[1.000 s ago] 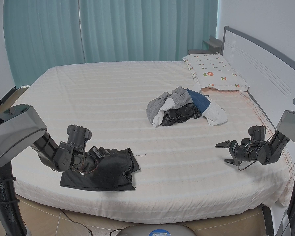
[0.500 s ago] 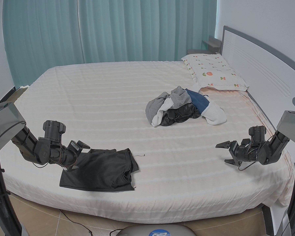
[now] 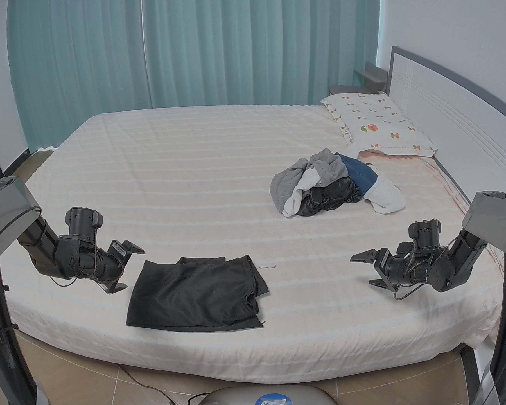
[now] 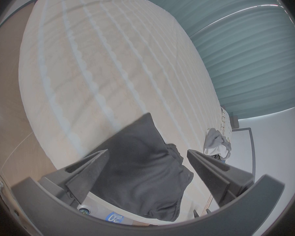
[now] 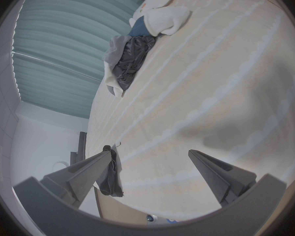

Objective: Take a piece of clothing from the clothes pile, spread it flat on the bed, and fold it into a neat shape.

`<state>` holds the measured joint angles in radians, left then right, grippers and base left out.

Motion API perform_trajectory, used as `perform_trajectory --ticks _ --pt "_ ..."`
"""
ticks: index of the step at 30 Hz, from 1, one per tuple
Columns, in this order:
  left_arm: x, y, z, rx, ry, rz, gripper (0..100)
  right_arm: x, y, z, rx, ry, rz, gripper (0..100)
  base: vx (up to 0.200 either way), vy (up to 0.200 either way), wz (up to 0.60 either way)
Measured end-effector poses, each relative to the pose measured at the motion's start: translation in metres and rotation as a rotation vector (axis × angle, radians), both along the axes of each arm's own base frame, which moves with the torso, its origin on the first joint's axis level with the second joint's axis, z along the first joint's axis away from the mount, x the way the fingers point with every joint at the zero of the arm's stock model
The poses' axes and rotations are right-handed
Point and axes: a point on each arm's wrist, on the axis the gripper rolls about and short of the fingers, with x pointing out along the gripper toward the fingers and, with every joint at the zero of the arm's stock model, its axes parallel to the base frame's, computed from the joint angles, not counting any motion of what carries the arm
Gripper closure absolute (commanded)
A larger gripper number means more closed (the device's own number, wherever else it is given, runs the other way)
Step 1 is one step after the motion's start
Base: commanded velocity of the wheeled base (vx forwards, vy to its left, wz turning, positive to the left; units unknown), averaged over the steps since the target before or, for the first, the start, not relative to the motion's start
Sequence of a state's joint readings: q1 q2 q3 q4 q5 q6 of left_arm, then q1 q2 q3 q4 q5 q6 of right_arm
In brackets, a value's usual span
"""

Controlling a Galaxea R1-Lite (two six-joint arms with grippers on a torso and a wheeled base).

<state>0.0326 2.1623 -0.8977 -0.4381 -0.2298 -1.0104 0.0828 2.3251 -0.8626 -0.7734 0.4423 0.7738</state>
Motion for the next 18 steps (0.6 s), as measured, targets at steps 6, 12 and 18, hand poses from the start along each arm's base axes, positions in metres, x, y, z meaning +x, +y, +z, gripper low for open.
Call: perform_trajectory --ticks 6,12,18 --pt "0.002 0.001 -0.003 -0.002 0.005 0.001 0 -0.006 0.023 -0.002 -0.007 -0.032 0.039 0 0.000 0.200 0.00" --pt "0.002 0.001 -0.005 0.002 0.008 -0.001 0 -0.019 0.049 -0.005 -0.007 -0.102 0.107 0 0.000 0.200 0.00" --pt "0.002 0.000 -0.006 0.003 0.011 -0.004 0 -0.031 0.063 -0.006 -0.012 -0.125 0.144 0 0.000 0.200 0.00"
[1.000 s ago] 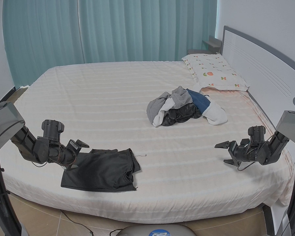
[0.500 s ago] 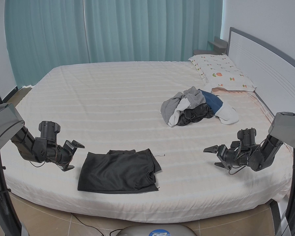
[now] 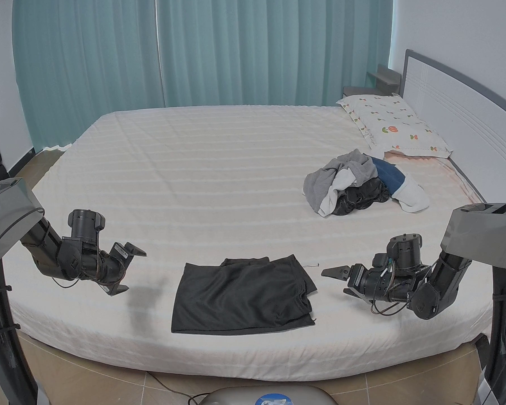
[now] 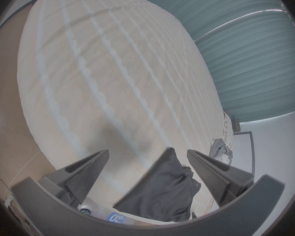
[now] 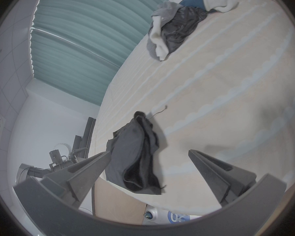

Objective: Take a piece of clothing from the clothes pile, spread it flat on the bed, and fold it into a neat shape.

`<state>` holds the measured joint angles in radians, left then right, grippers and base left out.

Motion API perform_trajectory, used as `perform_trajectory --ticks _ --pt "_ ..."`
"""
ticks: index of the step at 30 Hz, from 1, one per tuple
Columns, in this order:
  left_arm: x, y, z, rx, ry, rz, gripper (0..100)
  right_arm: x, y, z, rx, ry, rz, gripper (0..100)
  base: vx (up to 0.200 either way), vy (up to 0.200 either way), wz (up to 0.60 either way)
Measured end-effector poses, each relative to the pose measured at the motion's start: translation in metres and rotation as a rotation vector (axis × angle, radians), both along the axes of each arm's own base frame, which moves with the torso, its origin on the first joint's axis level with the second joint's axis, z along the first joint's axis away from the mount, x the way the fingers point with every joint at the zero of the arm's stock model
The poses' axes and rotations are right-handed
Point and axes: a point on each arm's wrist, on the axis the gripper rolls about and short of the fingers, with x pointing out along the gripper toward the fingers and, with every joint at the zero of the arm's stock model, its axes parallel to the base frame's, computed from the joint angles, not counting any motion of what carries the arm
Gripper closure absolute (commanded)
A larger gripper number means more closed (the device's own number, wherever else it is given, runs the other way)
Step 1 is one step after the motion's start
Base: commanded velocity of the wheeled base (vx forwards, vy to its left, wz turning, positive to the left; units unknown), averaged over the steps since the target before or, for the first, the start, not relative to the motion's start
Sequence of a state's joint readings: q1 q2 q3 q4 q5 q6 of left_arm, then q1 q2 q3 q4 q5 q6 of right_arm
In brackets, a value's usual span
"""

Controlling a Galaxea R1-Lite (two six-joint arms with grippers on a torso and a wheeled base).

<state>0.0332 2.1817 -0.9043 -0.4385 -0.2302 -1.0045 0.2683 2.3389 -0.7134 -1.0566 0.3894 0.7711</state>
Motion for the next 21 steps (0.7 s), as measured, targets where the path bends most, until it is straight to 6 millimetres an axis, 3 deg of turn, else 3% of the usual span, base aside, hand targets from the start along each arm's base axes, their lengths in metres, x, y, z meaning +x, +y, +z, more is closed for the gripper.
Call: perform_trajectory --ticks 2,11,21 --pt "0.000 0.000 -0.001 0.001 0.002 0.000 0 -0.002 0.004 0.001 -0.003 -0.003 0.010 0 0.000 0.200 0.00" --pt "-0.002 -0.001 -0.005 0.033 0.009 -0.029 0 -0.010 0.023 -0.002 -0.039 -0.005 0.046 0 0.000 0.000 0.00" --pt "-0.003 -0.002 -0.007 0.037 0.017 -0.034 0 -0.014 0.010 -0.009 -0.143 0.014 0.049 0 0.000 0.000 0.00"
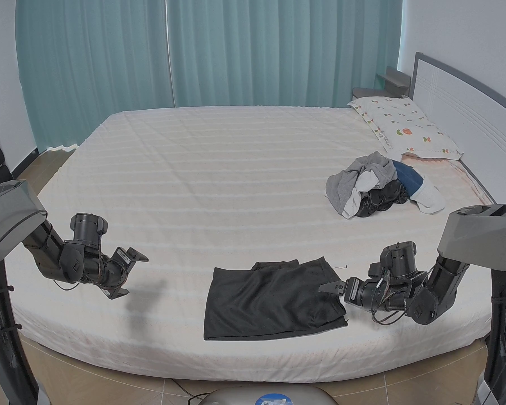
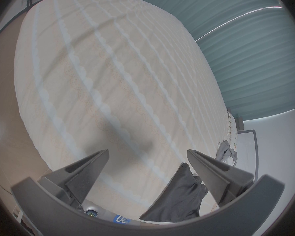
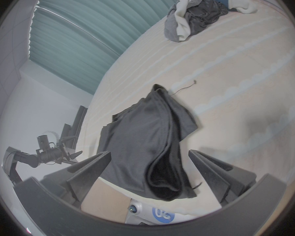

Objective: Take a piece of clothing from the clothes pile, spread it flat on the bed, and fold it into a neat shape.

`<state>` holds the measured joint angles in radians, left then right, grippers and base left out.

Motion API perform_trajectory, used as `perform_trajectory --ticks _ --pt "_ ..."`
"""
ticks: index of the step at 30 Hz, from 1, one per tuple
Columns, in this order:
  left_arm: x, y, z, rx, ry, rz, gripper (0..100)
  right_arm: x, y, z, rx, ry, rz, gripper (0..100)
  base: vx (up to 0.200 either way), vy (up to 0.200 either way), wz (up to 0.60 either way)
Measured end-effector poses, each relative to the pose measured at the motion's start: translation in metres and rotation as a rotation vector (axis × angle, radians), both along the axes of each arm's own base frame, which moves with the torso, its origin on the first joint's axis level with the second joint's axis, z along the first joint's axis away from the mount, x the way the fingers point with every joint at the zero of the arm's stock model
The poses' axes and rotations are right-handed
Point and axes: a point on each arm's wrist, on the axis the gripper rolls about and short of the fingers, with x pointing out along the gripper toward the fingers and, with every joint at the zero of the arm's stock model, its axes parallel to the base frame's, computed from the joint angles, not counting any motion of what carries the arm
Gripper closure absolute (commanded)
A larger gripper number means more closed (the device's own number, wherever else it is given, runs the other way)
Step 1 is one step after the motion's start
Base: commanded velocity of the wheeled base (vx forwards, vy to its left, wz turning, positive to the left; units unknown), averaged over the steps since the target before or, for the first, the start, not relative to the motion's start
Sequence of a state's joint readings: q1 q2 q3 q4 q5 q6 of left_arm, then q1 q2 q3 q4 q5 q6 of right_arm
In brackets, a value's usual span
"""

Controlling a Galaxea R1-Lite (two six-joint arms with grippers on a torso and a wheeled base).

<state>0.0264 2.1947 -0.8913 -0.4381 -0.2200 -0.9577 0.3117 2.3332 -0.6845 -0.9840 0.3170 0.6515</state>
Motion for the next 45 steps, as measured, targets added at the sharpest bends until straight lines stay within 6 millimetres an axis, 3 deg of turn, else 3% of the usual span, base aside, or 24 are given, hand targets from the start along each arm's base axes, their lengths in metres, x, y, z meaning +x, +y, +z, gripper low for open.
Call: perform_trajectory --ticks 5,6,16,25,36,37,45 --pt "0.000 0.000 -0.001 0.001 0.002 0.000 0 -0.002 -0.002 -0.002 -0.024 0.009 0.010 0 0.000 0.000 0.00" --pt "0.000 0.000 -0.001 0.001 0.002 0.001 0 -0.002 -0.001 -0.002 -0.025 0.009 0.011 100 0.000 0.000 0.00" --pt "0.001 0.000 -0.002 0.004 0.002 0.003 0 -0.009 -0.003 -0.007 -0.072 0.045 0.042 100 0.000 0.000 0.00" --pt "0.003 0.000 -0.001 0.002 0.000 0.007 0 -0.018 -0.028 -0.003 -0.180 0.108 0.132 100 0.000 0.000 0.00" --pt "0.003 0.001 -0.001 0.000 0.000 0.011 0 -0.023 -0.030 -0.003 -0.200 0.111 0.152 100 0.000 0.000 0.00" --pt "0.003 0.001 -0.001 -0.001 0.000 0.012 0 -0.023 -0.030 -0.003 -0.199 0.110 0.152 0 0.000 0.000 0.00" --pt "0.004 0.001 0.000 -0.005 -0.002 0.018 0 -0.017 -0.032 0.004 -0.174 0.082 0.126 0 0.000 0.000 0.00"
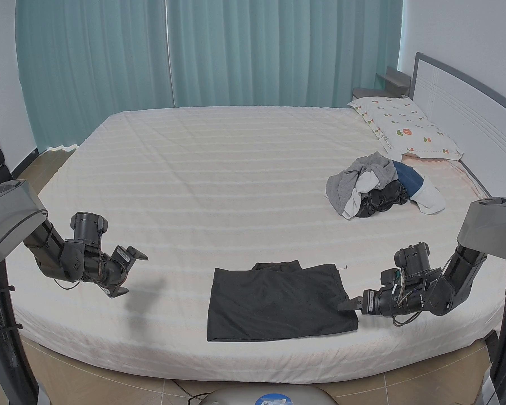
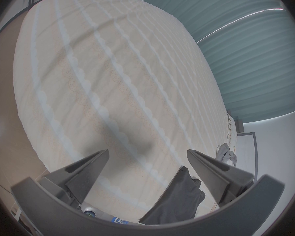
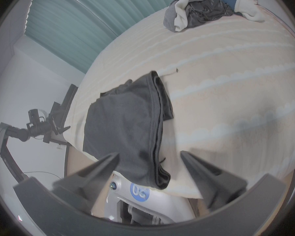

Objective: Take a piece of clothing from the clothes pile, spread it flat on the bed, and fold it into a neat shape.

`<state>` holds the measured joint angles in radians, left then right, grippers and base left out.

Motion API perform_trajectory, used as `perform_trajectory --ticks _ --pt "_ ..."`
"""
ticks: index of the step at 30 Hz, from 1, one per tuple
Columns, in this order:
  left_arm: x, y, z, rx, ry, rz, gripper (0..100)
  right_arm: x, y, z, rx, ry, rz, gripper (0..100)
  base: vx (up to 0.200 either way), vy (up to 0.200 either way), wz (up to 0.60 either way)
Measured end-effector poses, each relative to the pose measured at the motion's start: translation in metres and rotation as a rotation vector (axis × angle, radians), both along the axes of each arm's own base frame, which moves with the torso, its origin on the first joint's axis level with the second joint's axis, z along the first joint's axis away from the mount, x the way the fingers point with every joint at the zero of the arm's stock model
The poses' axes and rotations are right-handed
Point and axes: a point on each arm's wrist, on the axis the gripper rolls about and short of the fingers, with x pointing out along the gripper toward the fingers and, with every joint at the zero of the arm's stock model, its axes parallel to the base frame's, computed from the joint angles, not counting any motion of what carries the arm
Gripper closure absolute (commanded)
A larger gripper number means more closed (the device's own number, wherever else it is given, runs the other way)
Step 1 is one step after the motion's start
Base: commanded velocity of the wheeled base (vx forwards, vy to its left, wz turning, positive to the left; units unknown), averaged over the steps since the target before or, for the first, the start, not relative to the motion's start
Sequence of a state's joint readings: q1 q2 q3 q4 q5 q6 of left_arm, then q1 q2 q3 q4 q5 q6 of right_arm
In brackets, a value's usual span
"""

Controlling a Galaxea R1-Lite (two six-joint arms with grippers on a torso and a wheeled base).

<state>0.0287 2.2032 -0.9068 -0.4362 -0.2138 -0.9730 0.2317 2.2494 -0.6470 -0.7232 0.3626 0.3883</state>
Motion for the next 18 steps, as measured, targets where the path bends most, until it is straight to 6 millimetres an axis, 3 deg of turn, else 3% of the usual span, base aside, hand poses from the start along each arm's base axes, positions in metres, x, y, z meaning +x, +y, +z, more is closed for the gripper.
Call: perform_trajectory --ticks 8,14,18 --pt "0.000 0.000 0.001 0.000 -0.001 0.001 0 0.018 0.001 0.013 0.117 -0.026 -0.134 0 0.000 0.000 0.00" --pt "-0.001 0.000 0.001 0.001 -0.002 0.002 0 0.043 0.009 0.010 0.223 -0.063 -0.259 0 0.200 0.000 0.00" --pt "-0.001 0.000 0.001 0.015 0.000 0.009 0 0.058 0.015 0.003 0.234 -0.092 -0.267 0 0.000 0.000 0.00"
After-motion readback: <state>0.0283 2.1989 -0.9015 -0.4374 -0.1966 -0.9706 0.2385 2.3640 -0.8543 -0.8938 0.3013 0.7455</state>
